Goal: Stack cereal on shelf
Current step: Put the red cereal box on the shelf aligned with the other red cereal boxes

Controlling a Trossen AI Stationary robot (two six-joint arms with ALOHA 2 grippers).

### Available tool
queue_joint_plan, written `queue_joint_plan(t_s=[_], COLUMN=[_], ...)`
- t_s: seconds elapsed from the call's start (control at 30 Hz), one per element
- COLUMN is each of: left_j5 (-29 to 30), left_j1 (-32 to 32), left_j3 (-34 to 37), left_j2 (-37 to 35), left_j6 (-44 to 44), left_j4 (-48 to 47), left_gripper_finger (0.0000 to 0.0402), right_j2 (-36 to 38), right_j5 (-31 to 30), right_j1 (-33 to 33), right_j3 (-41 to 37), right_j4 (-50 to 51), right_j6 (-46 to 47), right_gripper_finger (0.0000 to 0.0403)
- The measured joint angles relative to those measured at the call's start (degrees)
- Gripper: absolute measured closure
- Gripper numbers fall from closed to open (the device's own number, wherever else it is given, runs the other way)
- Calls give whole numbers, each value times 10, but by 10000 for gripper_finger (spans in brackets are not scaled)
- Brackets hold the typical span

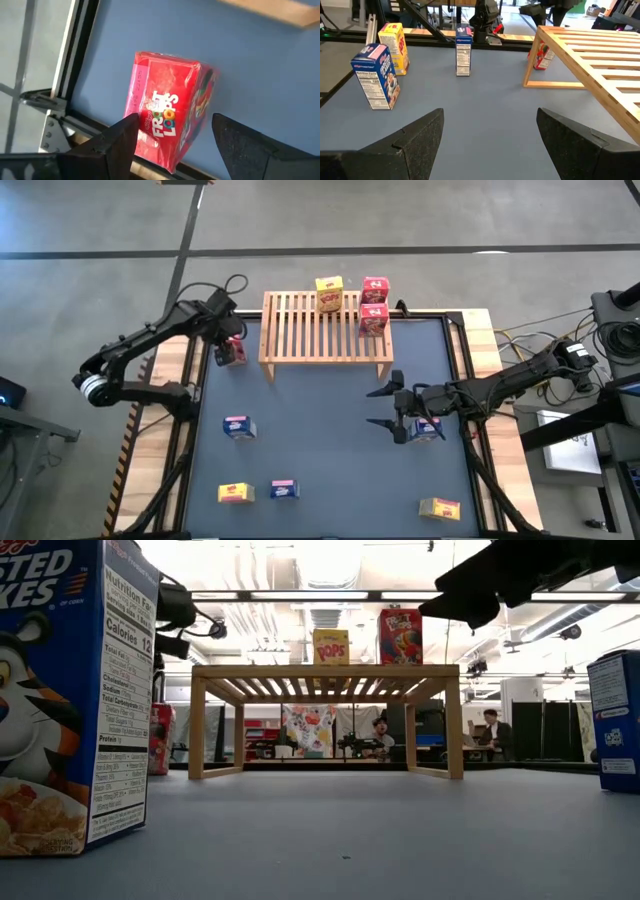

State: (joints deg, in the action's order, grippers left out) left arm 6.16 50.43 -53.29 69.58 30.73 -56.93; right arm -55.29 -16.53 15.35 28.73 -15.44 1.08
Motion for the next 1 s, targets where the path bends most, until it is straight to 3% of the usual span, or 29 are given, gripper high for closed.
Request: queue_joint_plan(t_s=[0.13,0.33,1.0], left_j5=[-39,-52,-56], left_j1=[0,0,-10], left_j3=[-4,-3,-60], left_j2=[-1,-7,-80], left_j6=[-1,-11,-15], left_j4=[-1,-14,-69], left_gripper_finger=[166,166,166], right_j2=[0,0,0], right_j5=[0,0,0], right_j1=[0,0,0], right_j3=[0,0,0], right_j4=[0,-1,1], right_j6=[0,-1,-10], right_gripper_finger=[96,96,96])
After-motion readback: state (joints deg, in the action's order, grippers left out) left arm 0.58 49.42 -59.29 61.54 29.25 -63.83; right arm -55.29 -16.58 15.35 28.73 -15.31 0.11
